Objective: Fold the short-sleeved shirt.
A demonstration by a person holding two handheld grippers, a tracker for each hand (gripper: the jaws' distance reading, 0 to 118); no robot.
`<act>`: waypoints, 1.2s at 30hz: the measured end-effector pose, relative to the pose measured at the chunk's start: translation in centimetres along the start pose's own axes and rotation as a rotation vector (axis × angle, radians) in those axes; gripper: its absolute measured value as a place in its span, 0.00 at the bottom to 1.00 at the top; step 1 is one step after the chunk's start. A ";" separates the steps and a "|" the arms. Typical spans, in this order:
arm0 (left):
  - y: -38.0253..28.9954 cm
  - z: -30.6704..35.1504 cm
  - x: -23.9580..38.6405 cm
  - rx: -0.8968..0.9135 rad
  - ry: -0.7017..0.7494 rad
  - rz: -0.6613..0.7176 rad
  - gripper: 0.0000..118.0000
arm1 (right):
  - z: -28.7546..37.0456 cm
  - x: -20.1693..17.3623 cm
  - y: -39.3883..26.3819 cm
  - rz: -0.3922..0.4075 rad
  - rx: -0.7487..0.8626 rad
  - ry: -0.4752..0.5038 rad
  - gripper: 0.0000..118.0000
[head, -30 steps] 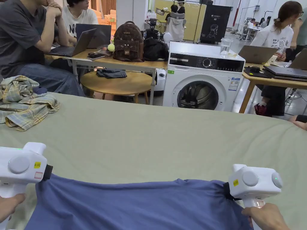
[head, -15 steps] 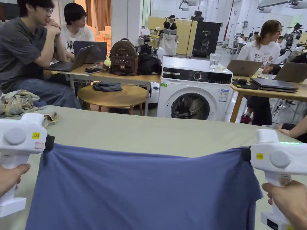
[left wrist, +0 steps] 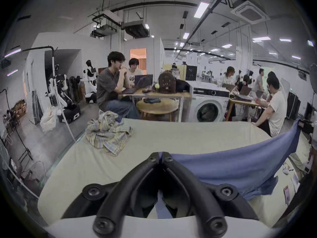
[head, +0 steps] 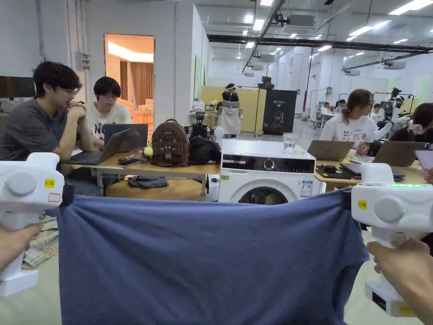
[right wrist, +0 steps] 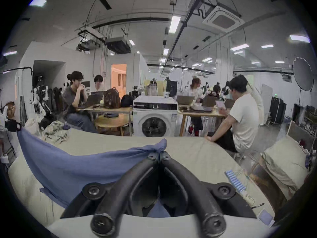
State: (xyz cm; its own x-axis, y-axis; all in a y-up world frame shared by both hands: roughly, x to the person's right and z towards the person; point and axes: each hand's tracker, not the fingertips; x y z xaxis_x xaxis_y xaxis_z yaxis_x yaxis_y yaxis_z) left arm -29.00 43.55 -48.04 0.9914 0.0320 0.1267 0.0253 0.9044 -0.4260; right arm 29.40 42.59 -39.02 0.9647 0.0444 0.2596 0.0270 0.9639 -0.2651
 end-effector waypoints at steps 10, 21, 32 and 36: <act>11.0 -0.7 0.0 0.124 0.036 0.012 0.00 | -4.1 -1.6 11.3 0.003 0.103 -0.062 0.00; 18.9 -0.3 -0.1 0.246 0.046 0.044 0.00 | -4.4 -1.2 18.7 -0.053 0.209 -0.090 0.00; 14.0 -0.1 1.0 0.202 0.062 -0.001 0.00 | -2.4 -1.2 13.6 -0.015 0.202 -0.107 0.00; 9.1 -0.3 1.2 0.155 0.059 -0.014 0.00 | -0.4 -1.4 8.8 0.014 0.161 -0.108 0.00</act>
State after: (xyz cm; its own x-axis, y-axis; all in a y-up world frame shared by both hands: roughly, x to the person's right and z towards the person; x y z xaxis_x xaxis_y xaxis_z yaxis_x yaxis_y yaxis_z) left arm -27.53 51.64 -52.03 0.9970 -0.0022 0.0772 0.0239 0.9594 -0.2809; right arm 28.40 50.88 -42.07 0.9306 0.0776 0.3577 -0.0369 0.9922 -0.1193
